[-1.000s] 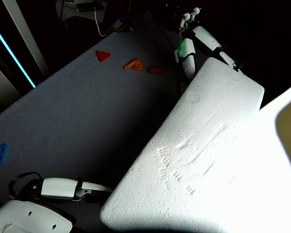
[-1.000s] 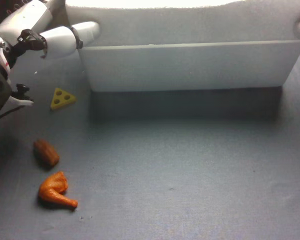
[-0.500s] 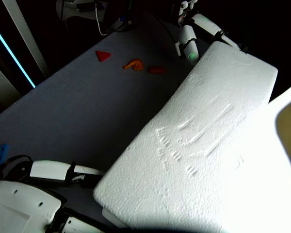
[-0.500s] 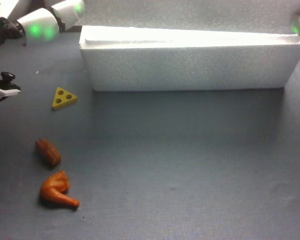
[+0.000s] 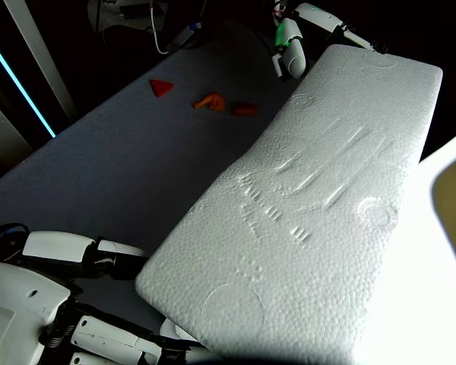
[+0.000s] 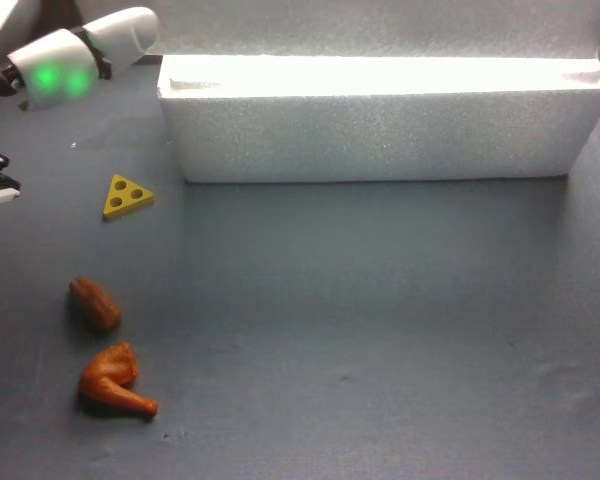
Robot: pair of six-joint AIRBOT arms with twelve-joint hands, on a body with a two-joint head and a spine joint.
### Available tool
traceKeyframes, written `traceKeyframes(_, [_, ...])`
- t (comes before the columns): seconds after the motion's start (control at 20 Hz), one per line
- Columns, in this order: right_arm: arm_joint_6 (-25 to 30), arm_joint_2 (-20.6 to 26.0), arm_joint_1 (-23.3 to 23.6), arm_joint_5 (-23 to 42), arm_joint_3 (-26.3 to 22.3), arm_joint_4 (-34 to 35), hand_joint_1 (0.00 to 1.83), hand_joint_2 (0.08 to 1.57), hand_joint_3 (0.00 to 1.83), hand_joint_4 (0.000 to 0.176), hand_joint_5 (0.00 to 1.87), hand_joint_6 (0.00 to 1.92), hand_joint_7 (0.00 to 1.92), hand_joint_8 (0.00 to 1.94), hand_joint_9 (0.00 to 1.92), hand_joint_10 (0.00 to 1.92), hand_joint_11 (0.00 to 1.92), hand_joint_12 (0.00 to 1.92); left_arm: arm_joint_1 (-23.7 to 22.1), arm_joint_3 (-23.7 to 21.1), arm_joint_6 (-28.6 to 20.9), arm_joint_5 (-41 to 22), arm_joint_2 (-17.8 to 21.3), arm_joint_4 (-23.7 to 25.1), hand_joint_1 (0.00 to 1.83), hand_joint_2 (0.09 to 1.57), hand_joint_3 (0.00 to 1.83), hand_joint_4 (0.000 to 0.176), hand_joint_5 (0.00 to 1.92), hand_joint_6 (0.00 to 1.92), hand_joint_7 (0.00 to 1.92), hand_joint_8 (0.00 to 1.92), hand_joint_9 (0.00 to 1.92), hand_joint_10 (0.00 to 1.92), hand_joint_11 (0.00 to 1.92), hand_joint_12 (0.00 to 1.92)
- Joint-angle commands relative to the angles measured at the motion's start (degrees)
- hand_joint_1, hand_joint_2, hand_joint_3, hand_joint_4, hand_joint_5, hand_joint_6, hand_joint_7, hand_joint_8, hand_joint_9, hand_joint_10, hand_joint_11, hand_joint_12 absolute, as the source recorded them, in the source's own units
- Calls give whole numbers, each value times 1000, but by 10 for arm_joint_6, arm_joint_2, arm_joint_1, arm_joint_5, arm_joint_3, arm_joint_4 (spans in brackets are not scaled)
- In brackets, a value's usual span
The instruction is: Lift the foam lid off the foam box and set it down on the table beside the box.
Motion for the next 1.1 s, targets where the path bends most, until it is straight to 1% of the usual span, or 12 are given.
traceKeyframes(0.0, [7,10,0,85,-8,-39,561,1196,4,0,0,734,243,37,0,658,0,1663,1,-9,-1,-81,6,42,230,1090,0,0,64,2,0,0,0,0,32,22])
traceKeyframes(0.2, [7,31,-20,113,-37,-54,544,1210,5,0,0,600,203,22,0,546,0,1651,26,-38,1,-111,26,49,193,1084,0,0,63,2,0,0,0,0,0,0])
traceKeyframes(0.3, [7,42,-30,131,-52,-63,540,1218,4,0,0,726,167,6,0,413,0,1601,40,-54,2,-130,38,53,223,1076,0,0,70,4,0,0,0,0,0,0])
traceKeyframes(0.35, [7,50,-36,140,-62,-70,551,1223,5,0,0,587,159,2,0,417,0,1604,48,-65,3,-140,46,54,211,1071,0,0,74,5,0,0,0,0,0,0])
traceKeyframes(0.5, [7,69,-58,161,-90,-82,511,1235,6,0,0,424,149,4,0,412,0,1616,68,-90,3,-162,63,63,265,1070,0,0,84,8,0,0,0,0,0,0])
traceKeyframes(0.6, [7,80,-74,175,-106,-88,564,1233,1,0,29,498,137,0,0,298,0,1593,80,-109,6,-174,76,69,282,1077,0,0,90,9,0,0,0,0,0,0])
traceKeyframes(0.65, [7,85,-80,180,-112,-91,542,1225,0,0,21,591,146,4,0,310,0,1617,86,-117,7,-179,82,71,288,1084,2,0,91,9,0,0,0,0,0,0])
traceKeyframes(0.7, [7,89,-85,185,-118,-93,525,1223,0,0,18,608,144,3,0,318,0,1621,91,-125,8,-183,87,72,297,1067,0,0,98,10,0,0,0,0,0,0])
traceKeyframes(0.75, [7,92,-91,189,-125,-96,498,1221,0,0,30,568,154,6,0,353,0,1581,97,-133,8,-186,92,74,305,1056,0,0,98,9,0,0,0,0,0,0])
traceKeyframes(0.85, [7,98,-100,193,-136,-103,526,1225,0,0,58,401,103,0,0,176,0,1413,108,-148,8,-191,100,77,256,1046,0,0,93,6,0,0,0,0,0,0])
traceKeyframes(0.95, [7,103,-109,200,-148,-110,477,1236,1,0,91,294,93,0,0,167,0,1248,124,-164,7,-202,110,77,264,1072,2,0,94,5,0,0,0,0,0,0])
traceKeyframes(1.05, [7,111,-115,204,-158,-116,460,1237,0,0,111,239,105,3,0,208,0,1266,136,-178,7,-213,119,78,272,1072,1,0,97,5,0,0,0,0,0,0])
